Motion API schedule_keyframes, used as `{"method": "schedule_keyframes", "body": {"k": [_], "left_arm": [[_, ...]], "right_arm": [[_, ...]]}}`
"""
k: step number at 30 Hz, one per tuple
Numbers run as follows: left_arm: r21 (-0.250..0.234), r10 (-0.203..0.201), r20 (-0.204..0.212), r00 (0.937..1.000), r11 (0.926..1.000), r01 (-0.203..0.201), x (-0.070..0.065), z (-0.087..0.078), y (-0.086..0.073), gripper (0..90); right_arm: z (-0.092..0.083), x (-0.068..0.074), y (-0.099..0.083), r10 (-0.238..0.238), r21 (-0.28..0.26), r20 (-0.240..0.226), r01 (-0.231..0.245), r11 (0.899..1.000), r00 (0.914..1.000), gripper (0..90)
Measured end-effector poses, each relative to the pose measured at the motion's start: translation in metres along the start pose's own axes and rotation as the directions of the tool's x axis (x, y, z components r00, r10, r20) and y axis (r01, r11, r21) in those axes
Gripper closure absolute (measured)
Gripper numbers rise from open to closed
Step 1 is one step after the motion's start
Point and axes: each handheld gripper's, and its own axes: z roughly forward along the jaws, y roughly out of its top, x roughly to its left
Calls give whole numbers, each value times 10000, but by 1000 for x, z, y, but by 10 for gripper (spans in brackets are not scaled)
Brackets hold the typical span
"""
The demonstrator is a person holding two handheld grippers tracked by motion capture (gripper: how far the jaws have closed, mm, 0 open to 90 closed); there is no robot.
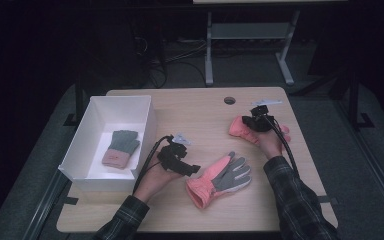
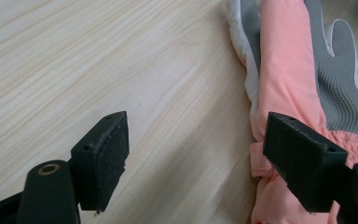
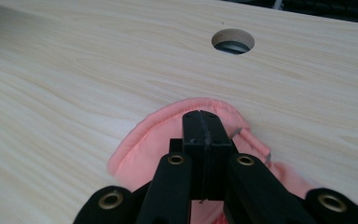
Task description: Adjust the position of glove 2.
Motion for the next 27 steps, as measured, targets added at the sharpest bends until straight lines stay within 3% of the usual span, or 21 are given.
{"method": "schedule_keyframes", "body": {"k": [3, 8, 13, 18, 21, 27], "left_arm": [[-7, 37, 21, 10000, 10000, -37, -2, 2, 1, 223], [-23, 111, 71, 9999, 9999, -111, -3, 2, 2, 223], [30, 64, -3, 10000, 10000, -64, -1, 1, 2, 223], [61, 15, -19, 10000, 10000, -14, -1, 1, 1, 223], [68, 36, -36, 10000, 10000, -36, -2, 2, 1, 223], [169, 85, -34, 10000, 9998, -85, -2, 1, 0, 223]], "right_arm": [[6, -2, 9, 4, 147, 155, -6, 9999, 9999, 900], [18, -15, 23, 402, 514, 528, -429, 9978, 9978, 900], [31, -19, 23, 412, 1027, 682, -481, 9935, 9968, 900], [31, -14, 20, 253, 1391, 273, -289, 9899, 9993, 900], [25, -3, 16, -471, 1666, -259, 508, 9847, 9986, 900], [7, 3, 2, -944, 1774, -778, 1069, 9783, 9925, 900]]}}
